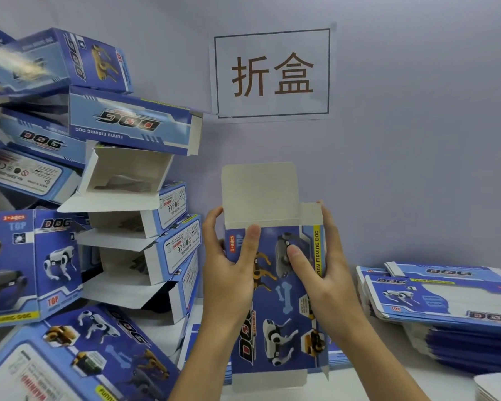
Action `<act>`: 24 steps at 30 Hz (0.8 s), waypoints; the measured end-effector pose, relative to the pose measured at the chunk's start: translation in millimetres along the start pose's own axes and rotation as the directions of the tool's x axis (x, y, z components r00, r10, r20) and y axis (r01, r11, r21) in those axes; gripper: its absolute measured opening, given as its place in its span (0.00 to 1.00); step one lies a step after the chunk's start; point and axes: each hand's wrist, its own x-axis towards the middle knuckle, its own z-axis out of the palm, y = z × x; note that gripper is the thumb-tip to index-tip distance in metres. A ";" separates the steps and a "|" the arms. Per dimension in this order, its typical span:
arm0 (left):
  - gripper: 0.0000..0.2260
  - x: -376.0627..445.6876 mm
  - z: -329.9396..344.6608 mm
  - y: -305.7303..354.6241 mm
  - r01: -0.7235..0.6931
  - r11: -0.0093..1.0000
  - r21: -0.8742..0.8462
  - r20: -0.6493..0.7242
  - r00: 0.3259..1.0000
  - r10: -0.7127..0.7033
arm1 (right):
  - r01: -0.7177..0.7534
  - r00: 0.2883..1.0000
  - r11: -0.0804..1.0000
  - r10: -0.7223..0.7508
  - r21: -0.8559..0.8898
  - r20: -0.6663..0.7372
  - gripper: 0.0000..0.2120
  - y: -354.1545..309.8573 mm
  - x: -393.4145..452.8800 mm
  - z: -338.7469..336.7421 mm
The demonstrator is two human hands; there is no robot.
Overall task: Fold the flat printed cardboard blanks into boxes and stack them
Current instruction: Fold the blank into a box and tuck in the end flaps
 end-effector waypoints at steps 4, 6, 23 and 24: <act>0.26 0.0 -2.4 -1.5 -0.004 1.000 0.020 -0.013 1.000 0.004 | -0.029 0.999 0.999 0.029 0.025 0.014 0.29 -0.2 0.6 -0.8; 0.26 -0.1 -2.3 -1.6 -0.009 0.999 0.032 -0.016 1.000 0.010 | -0.054 0.998 0.997 0.053 0.062 0.020 0.28 -1.8 1.7 -2.5; 0.27 -2.3 -5.1 6.3 0.103 0.991 -0.088 0.113 0.989 -0.093 | -0.090 0.996 0.995 0.089 0.035 0.028 0.12 -6.4 3.7 -12.0; 0.26 -1.7 -5.6 7.2 0.081 0.995 -0.056 0.127 0.989 -0.074 | -0.094 0.995 0.995 0.093 0.035 0.021 0.13 -6.8 3.7 -11.6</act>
